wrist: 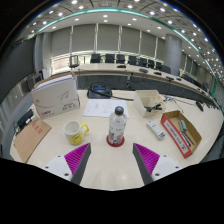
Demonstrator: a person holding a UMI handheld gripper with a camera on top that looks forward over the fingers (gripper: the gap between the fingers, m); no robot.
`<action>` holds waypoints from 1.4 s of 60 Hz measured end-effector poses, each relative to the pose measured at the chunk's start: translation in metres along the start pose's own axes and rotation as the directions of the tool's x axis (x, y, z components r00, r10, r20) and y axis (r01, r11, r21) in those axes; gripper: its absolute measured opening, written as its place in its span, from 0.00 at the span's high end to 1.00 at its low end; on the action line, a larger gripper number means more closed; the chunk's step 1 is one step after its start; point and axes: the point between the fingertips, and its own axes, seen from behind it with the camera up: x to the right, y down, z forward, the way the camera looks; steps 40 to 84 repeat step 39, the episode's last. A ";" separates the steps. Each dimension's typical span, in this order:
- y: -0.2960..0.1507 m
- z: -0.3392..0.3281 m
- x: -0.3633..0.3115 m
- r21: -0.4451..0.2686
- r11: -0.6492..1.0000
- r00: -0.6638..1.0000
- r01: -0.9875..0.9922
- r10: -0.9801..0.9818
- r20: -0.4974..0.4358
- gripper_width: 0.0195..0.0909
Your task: Pour water
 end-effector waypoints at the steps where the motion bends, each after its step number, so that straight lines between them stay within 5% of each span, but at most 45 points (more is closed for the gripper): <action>1: 0.001 -0.010 -0.003 0.000 1.000 1.000 0.000 0.000 -0.006 0.07; 25: 0.027 -0.145 -0.060 0.036 0.999 0.999 0.015 -0.014 -0.048 0.07; 84: 0.035 -0.156 -0.063 0.046 0.999 0.998 0.024 -0.022 -0.060 0.07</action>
